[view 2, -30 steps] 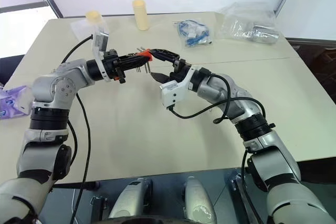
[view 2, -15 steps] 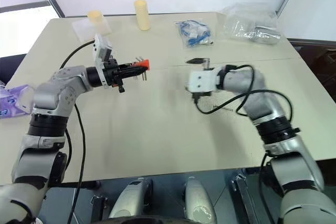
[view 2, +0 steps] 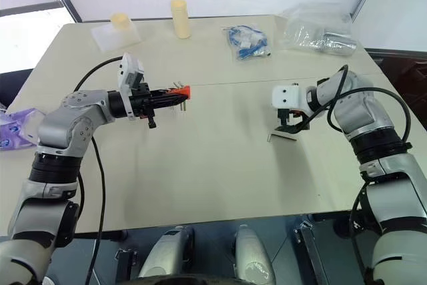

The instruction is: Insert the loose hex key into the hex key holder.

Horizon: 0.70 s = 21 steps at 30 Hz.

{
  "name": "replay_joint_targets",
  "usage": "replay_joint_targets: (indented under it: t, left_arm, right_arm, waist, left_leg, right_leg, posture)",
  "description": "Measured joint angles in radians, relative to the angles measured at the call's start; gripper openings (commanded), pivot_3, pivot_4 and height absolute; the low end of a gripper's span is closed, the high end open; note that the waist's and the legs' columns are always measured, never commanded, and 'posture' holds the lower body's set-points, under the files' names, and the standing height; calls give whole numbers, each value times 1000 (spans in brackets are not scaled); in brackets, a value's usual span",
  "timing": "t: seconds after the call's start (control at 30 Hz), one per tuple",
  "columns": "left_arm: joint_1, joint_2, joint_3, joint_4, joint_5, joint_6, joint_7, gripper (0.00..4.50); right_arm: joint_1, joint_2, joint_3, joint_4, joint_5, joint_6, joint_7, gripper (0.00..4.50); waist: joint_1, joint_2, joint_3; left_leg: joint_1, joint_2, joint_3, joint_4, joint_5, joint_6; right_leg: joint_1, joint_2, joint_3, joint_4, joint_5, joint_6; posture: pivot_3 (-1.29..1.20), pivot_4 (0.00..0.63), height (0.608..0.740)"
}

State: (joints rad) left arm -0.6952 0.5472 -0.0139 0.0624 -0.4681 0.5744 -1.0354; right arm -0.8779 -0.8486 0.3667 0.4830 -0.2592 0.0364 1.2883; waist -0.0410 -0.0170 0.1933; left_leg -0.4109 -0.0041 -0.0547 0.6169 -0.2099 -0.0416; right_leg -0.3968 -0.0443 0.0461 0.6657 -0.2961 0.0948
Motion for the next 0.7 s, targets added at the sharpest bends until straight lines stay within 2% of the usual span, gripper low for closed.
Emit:
replay_joint_targets:
  t: [0.67, 0.7]
  left_arm:
    - [21, 14, 1, -25, 0, 0, 54, 0]
    - [21, 14, 1, -26, 0, 0, 56, 0]
  right_arm:
    - [0, 41, 3, 57, -30, 13, 52, 4454]
    - [-1, 46, 2, 57, -31, 18, 53, 3951]
  waist:
    - [-4, 0, 0]
    - [-4, 0, 0]
  left_leg:
    - [1, 0, -1, 0, 0, 0]
    - [2, 0, -1, 0, 0, 0]
  right_leg:
    - [1, 1, 0, 0, 0, 0]
    - [1, 1, 0, 0, 0, 0]
  posture:
    - [0, 150, 740]
    - [0, 150, 740]
